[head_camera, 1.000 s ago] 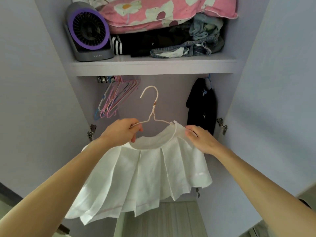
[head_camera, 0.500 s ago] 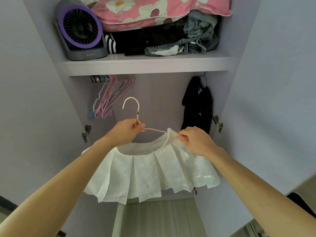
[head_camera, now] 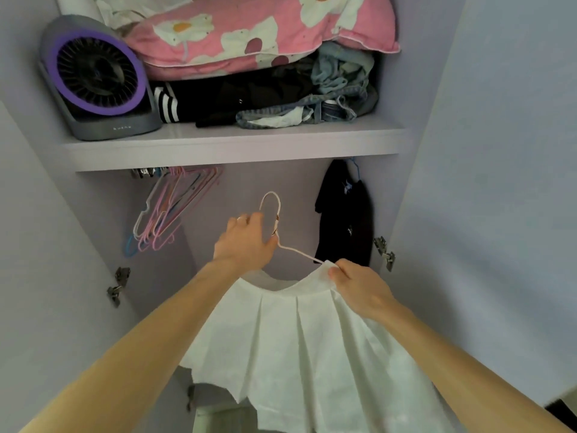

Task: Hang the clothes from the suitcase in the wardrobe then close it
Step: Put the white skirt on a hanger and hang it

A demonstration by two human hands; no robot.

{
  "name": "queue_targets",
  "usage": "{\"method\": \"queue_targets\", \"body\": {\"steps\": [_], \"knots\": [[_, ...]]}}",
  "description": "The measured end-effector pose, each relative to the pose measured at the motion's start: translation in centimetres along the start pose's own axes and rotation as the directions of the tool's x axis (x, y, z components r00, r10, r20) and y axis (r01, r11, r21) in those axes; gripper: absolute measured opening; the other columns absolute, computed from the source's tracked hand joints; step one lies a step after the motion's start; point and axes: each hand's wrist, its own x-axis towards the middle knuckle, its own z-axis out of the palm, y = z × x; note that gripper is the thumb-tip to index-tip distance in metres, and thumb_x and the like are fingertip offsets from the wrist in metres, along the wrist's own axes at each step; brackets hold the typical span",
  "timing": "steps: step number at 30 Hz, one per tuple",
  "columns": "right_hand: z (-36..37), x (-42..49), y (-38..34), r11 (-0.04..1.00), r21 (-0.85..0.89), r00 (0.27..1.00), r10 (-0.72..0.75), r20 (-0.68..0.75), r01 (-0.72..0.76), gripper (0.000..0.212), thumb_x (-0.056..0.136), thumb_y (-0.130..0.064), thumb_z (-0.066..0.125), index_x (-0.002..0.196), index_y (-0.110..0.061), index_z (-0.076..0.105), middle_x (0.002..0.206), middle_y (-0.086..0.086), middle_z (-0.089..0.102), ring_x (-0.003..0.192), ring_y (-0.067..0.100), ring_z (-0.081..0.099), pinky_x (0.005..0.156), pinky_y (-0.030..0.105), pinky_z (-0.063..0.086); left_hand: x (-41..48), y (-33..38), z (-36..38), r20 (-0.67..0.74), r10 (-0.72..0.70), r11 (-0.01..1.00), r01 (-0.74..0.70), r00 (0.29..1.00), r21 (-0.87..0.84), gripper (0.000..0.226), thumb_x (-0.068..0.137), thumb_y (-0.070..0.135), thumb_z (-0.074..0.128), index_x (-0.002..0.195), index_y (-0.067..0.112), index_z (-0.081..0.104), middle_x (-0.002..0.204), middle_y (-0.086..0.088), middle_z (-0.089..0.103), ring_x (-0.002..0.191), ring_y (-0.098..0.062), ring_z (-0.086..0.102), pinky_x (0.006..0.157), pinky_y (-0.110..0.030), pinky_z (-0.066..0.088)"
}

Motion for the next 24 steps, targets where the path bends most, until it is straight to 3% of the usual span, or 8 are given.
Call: {"method": "queue_targets", "body": {"steps": [4,6,9,12,14,17,20,24], "knots": [[-1.6,4.6,0.7,0.967,-0.233,0.994,0.091,-0.059,-0.102,0.029,0.103,-0.033,0.024,0.092,-0.020,0.048,0.080,-0.003,0.056,0.072,0.016,0.054,0.064,0.034,0.038,5.1,1.5,-1.4,-0.204,0.133,0.964,-0.079,0.970,0.253,0.077,0.097,0.044,0.049,0.158,0.016,0.011,0.165,-0.013,0.008,0.152,-0.031,0.005,0.122,-0.049,0.013],[-2.0,7.2,1.2,0.957,-0.240,0.985,0.144,-0.093,-0.162,0.030,0.102,-0.033,0.025,0.101,-0.018,0.051,0.089,-0.001,0.059,0.081,0.021,0.056,0.070,0.035,0.039,8.5,1.5,-2.3,-0.302,0.255,0.917,-0.130,0.919,0.377,0.082,0.097,0.046,0.046,0.160,0.020,0.001,0.167,-0.009,-0.008,0.154,-0.029,-0.007,0.123,-0.052,0.002],[-2.4,11.9,2.1,0.961,-0.175,0.971,0.193,-0.139,-0.216,0.034,0.103,-0.033,0.024,0.114,-0.015,0.052,0.106,0.004,0.060,0.089,0.025,0.052,0.075,0.036,0.038,14.1,1.5,-2.9,-0.434,0.341,0.876,-0.114,0.834,0.469,0.080,0.099,0.051,0.038,0.160,0.026,-0.006,0.166,-0.006,-0.016,0.154,-0.027,-0.010,0.122,-0.055,-0.001],[-1.6,17.7,3.0,0.969,-0.070,0.950,0.217,-0.225,-0.238,0.041,0.104,-0.032,0.025,0.130,-0.010,0.048,0.124,0.009,0.059,0.101,0.027,0.054,0.078,0.034,0.036,18.6,0.8,-1.5,-0.538,0.258,0.929,-0.053,0.803,0.366,0.068,0.101,0.057,0.017,0.159,0.032,-0.006,0.168,-0.002,-0.010,0.154,-0.023,-0.008,0.122,-0.056,-0.007],[-1.0,20.9,3.0,0.974,0.034,0.939,0.225,-0.259,-0.224,0.042,0.103,-0.030,0.029,0.135,-0.007,0.045,0.128,0.011,0.057,0.103,0.027,0.053,0.078,0.034,0.037,19.7,0.4,-0.3,-0.606,0.260,0.927,-0.018,0.752,0.375,0.065,0.101,0.058,0.008,0.160,0.032,0.001,0.167,-0.005,0.008,0.154,-0.026,0.002,0.121,-0.056,-0.008],[0.3,25.7,3.6,0.974,0.163,0.901,0.209,-0.380,-0.157,0.041,0.102,-0.025,0.032,0.134,-0.004,0.045,0.129,0.012,0.056,0.103,0.029,0.055,0.078,0.035,0.040,20.9,-0.1,0.9,-0.698,0.293,0.927,-0.014,0.654,0.375,0.067,0.099,0.057,0.009,0.159,0.029,0.012,0.157,-0.012,0.033,0.149,-0.031,0.018,0.120,-0.056,-0.008],[1.1,29.4,4.1,0.970,0.203,0.851,0.218,-0.477,-0.134,0.038,0.100,-0.022,0.034,0.130,-0.001,0.046,0.129,0.016,0.054,0.106,0.034,0.057,0.082,0.039,0.048,21.5,-0.6,1.3,-0.735,0.320,0.926,-0.033,0.597,0.376,0.067,0.099,0.056,0.014,0.157,0.025,0.024,0.151,-0.013,0.039,0.146,-0.033,0.023,0.121,-0.056,-0.005],[0.6,32.6,3.9,0.970,0.159,0.822,0.242,-0.516,-0.186,0.043,0.098,-0.017,0.039,0.136,0.002,0.041,0.140,0.022,0.045,0.117,0.039,0.053,0.091,0.041,0.046,21.8,-0.4,1.5,-0.750,0.337,0.921,-0.033,0.570,0.388,0.067,0.097,0.056,0.014,0.151,0.022,0.032,0.147,-0.011,0.040,0.143,-0.032,0.026,0.122,-0.055,-0.001]]}}
